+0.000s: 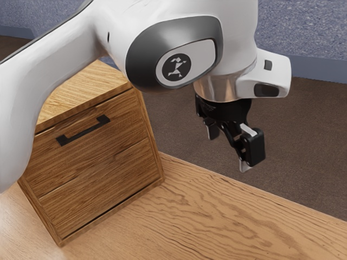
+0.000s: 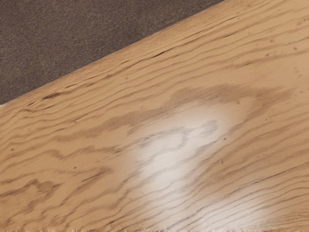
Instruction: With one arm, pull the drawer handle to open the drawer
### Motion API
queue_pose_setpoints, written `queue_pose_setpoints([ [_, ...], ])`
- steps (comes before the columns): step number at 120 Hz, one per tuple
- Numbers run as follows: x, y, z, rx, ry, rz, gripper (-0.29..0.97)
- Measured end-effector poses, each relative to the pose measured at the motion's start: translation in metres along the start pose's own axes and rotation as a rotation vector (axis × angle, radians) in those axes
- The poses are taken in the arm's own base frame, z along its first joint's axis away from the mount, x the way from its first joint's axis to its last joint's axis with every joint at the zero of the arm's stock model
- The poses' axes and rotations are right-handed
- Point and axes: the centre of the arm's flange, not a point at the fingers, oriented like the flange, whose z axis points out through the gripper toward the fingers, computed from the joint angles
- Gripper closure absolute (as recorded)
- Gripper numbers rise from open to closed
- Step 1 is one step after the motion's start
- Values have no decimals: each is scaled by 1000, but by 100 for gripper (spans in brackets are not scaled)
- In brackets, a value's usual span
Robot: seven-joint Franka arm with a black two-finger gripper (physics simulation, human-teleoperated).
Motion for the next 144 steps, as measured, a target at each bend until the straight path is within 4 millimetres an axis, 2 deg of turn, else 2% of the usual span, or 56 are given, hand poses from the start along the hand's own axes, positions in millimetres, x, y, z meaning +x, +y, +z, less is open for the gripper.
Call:
queue_pose_setpoints([
  [34,-3,-3,1,19,-15,-29,0],
  [49,-4,-12,7,25,-32,-61,0],
  [70,-4,-45,25,24,-75,-140,0],
  [109,-9,-47,20,20,-72,-184,0],
  [113,-15,-58,17,22,-79,-213,0],
  [120,-30,-92,13,27,-98,-291,0],
  [125,-52,-120,13,20,-120,-347,0],
  [135,-99,-184,31,13,-136,-455,0],
  [140,-114,-214,37,23,-126,-506,0],
  [144,-119,-228,38,31,-110,-527,0],
])
